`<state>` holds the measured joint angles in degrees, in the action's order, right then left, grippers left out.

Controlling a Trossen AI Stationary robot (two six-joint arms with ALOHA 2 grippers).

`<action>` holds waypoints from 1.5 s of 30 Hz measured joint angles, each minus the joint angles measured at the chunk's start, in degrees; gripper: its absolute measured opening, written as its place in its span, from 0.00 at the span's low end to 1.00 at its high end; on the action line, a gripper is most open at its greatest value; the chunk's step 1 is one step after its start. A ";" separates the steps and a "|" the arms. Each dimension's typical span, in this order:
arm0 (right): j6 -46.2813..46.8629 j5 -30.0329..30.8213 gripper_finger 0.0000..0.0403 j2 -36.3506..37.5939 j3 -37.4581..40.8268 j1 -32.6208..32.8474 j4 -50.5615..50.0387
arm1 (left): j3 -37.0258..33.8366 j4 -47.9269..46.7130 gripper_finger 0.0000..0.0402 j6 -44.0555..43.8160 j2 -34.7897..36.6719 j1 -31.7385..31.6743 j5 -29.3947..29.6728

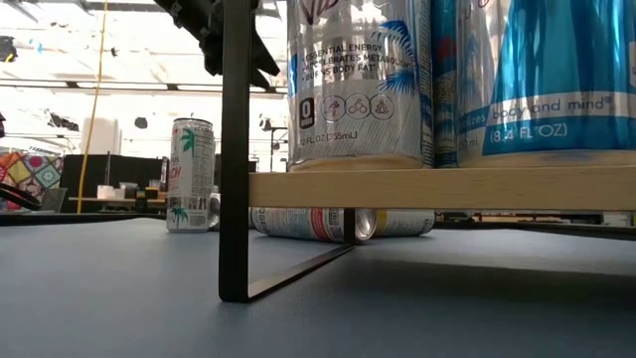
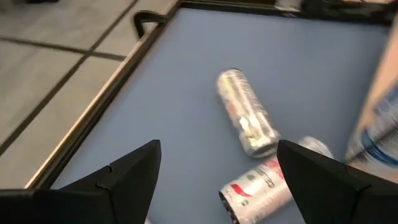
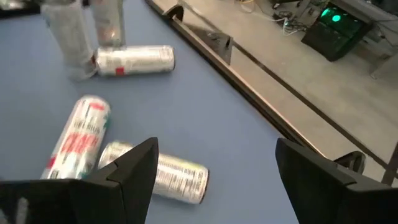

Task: Place canned beverage on shelf
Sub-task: Put the left white yellow soda can on the shelf

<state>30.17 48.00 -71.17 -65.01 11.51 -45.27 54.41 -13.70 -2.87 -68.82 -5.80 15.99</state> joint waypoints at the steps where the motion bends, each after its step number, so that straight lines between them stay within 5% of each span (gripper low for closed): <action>1: -0.02 -0.06 0.76 -0.44 -0.01 -0.48 0.19 | 0.00 0.26 0.77 1.37 -0.56 0.02 -1.08; 17: -8.23 0.05 0.76 -9.94 -0.41 -5.75 5.37 | 0.02 1.49 0.77 3.07 -8.31 -3.95 -2.19; 23: -11.21 -0.22 0.76 -10.35 -0.51 -6.01 7.41 | 0.02 1.41 0.77 1.96 -7.58 -3.93 -2.46; 32: -10.73 -0.53 0.76 -10.68 -0.49 -5.92 8.94 | 0.00 2.94 0.77 10.88 -12.42 -3.90 -12.54; 45: -10.71 -1.83 0.76 -10.68 -0.49 -5.84 9.74 | 0.02 4.26 0.77 11.01 -19.28 -3.93 -12.70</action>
<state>19.46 46.17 -81.84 -65.49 5.66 -35.53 54.43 -9.43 8.14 -88.10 -9.74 3.29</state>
